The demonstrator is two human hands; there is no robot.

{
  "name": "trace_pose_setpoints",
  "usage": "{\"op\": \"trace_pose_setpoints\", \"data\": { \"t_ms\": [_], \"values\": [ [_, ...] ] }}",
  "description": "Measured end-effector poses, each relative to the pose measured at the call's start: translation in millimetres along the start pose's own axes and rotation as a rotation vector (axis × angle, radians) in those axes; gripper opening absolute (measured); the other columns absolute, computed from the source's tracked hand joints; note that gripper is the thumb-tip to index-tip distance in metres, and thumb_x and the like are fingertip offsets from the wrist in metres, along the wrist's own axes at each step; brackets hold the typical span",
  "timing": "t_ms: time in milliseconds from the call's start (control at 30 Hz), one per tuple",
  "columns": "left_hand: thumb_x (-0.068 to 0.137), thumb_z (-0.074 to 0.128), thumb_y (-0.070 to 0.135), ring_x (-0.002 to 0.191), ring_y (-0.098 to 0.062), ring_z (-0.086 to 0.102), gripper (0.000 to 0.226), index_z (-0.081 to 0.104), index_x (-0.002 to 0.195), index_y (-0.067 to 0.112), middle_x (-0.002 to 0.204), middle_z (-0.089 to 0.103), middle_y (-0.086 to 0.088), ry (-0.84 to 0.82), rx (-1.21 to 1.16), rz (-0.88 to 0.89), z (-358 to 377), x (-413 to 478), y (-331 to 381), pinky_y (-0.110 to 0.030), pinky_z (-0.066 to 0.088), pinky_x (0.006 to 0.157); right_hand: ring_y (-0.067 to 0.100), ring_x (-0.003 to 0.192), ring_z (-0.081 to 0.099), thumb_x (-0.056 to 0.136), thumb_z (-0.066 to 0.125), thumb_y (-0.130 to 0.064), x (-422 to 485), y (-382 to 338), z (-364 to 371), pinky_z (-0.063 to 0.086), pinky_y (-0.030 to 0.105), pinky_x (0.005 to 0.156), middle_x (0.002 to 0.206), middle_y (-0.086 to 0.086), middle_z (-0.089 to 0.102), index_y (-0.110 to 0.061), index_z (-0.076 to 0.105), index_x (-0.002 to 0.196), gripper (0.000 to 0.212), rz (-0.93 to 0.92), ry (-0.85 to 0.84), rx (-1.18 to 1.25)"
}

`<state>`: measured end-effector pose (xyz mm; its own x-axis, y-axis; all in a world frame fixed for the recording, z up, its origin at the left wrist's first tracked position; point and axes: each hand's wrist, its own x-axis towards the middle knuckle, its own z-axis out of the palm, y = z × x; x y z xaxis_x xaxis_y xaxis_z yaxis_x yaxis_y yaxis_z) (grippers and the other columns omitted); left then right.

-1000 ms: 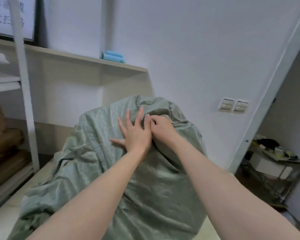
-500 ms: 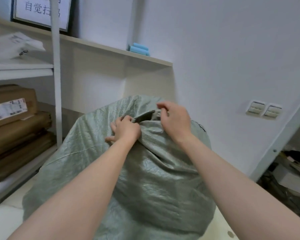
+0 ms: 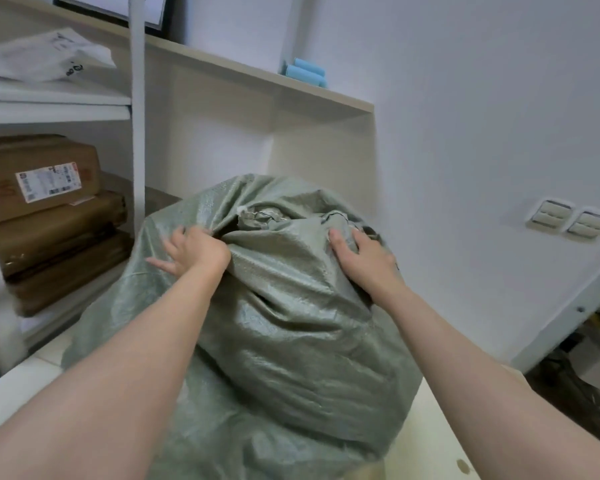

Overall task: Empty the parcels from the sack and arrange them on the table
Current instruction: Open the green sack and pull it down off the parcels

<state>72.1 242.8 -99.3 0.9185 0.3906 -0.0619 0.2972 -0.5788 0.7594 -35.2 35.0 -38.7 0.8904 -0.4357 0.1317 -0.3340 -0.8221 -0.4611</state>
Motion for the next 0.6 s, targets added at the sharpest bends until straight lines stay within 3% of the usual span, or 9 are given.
{"op": "trace_pose_setpoints", "data": {
  "t_ms": [100,233,367,500,533,600],
  "values": [
    [0.092,0.055,0.013,0.15,-0.021,-0.001,0.036,0.06,0.125,0.027,0.16,0.021,0.003,0.021,0.001,-0.084,-12.8,18.3,-28.0,-0.06,-0.012,0.115,0.033,0.144,0.025,0.069,0.016,-0.094,2.8,-28.2,19.4,0.022,0.063,0.109,0.157,0.001,0.033,-0.039,0.032,0.148,0.097,-0.044,-0.007,-0.03],
    [0.097,0.049,0.02,0.15,-0.023,-0.004,0.028,0.061,0.121,0.029,0.161,0.017,0.003,0.013,-0.055,-0.189,-25.6,38.9,-62.9,-0.062,-0.013,0.113,0.037,0.145,0.01,0.084,0.029,-0.081,-10.2,-65.3,44.3,0.019,0.068,0.105,0.161,-0.002,0.02,-0.042,0.024,0.15,0.076,-0.143,-0.031,-0.141],
    [0.098,0.049,0.033,0.149,-0.028,-0.004,0.027,0.059,0.123,0.034,0.161,0.012,0.0,-0.083,-0.114,-0.202,-35.8,71.8,-95.7,-0.065,-0.008,0.114,0.039,0.145,0.01,0.086,0.028,-0.078,-16.1,-104.3,71.2,0.021,0.069,0.104,0.161,0.001,0.02,-0.042,0.023,0.149,0.073,-0.177,0.02,-0.244],
    [0.088,0.06,0.05,0.147,-0.035,-0.001,0.031,0.059,0.117,0.037,0.161,0.011,-0.002,-0.22,-0.246,-0.224,-38.2,121.3,-138.7,-0.057,0.004,0.118,0.04,0.144,0.011,0.087,0.027,-0.077,-19.4,-151.8,102.6,0.015,0.075,0.103,0.16,0.003,0.021,-0.042,0.028,0.149,0.071,-0.16,0.077,-0.337],
    [0.085,0.063,0.052,0.147,-0.036,0.001,0.03,0.061,0.112,0.04,0.16,0.012,-0.001,-0.234,-0.269,-0.225,-39.1,129.6,-148.9,-0.055,0.004,0.119,0.04,0.144,0.011,0.088,0.027,-0.076,-19.8,-165.1,110.6,0.013,0.076,0.103,0.16,0.004,0.021,-0.041,0.03,0.148,0.069,-0.153,0.093,-0.363],
    [0.076,0.069,0.05,0.145,-0.037,0.011,0.012,0.066,0.085,0.042,0.157,0.02,-0.002,-0.273,-0.337,-0.254,-31.1,152.9,-173.5,-0.053,0.013,0.119,0.04,0.144,0.009,0.089,0.029,-0.074,-22.7,-190.5,126.8,0.012,0.078,0.103,0.16,0.006,0.019,-0.041,0.035,0.146,0.066,-0.142,0.119,-0.412]
  ]
}}
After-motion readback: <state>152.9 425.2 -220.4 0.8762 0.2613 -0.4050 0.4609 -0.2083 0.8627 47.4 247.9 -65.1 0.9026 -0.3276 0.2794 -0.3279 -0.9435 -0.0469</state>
